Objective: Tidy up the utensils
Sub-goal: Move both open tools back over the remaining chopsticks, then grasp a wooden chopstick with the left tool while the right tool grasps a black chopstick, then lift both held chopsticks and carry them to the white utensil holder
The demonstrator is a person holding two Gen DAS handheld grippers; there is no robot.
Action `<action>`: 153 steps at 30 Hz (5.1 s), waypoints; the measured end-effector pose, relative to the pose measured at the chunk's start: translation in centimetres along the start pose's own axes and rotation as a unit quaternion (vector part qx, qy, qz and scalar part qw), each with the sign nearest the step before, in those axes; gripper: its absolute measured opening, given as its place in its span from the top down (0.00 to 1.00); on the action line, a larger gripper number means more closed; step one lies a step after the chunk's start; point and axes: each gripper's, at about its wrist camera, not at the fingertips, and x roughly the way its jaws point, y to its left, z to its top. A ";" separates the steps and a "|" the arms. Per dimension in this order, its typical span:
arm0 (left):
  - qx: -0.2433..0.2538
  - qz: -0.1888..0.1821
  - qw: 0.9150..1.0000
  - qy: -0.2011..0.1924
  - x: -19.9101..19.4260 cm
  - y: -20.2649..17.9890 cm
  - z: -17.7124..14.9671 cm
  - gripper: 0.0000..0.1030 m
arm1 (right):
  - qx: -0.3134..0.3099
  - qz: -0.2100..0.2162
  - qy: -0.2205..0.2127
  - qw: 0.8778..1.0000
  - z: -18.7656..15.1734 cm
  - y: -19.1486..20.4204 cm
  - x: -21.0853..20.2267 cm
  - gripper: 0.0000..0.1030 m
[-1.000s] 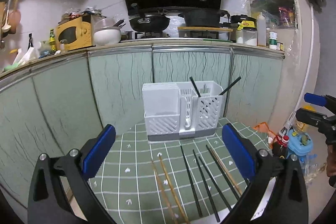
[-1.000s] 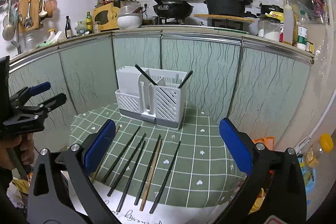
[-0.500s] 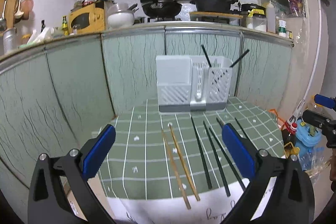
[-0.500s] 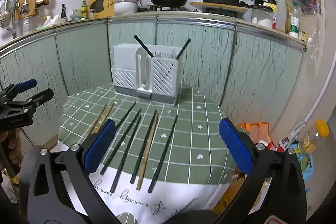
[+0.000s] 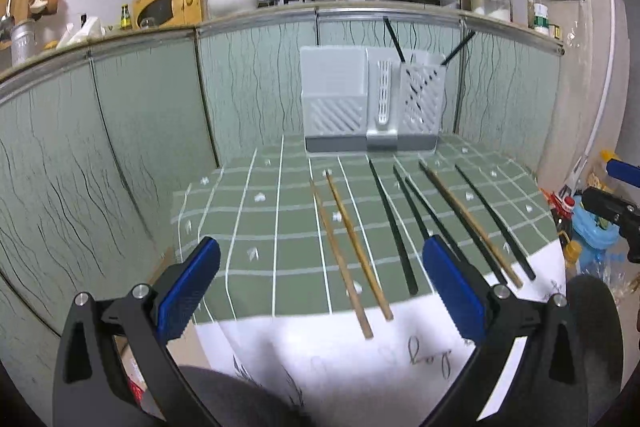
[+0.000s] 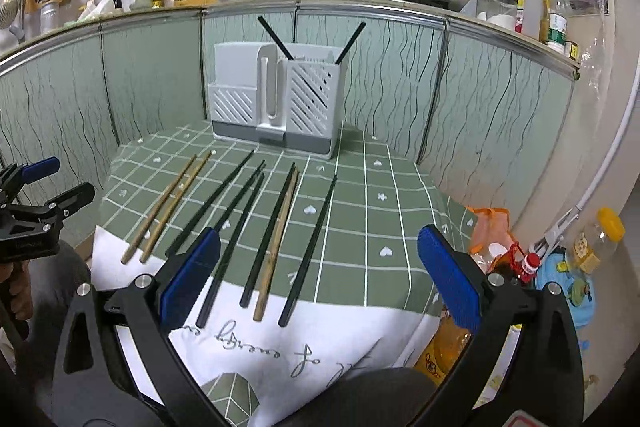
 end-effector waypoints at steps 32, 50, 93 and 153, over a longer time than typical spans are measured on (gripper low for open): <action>-0.004 0.031 0.995 0.095 5.9 -1.3 -4.4 0.31 | 0.036 -0.020 0.089 0.995 -4.9 -0.5 7.2 0.17; 0.013 0.058 0.995 0.084 7.6 -3.3 -4.9 0.77 | 0.040 -0.027 0.106 0.993 -5.6 0.8 10.1 0.73; -0.027 -0.003 1.000 0.016 -0.7 1.3 2.4 0.92 | 0.078 0.021 0.001 0.997 1.8 -1.9 0.1 0.94; 0.000 -0.183 0.980 -0.085 3.0 -3.5 26.9 0.92 | 0.036 0.072 -0.086 0.993 22.9 -5.3 0.1 0.94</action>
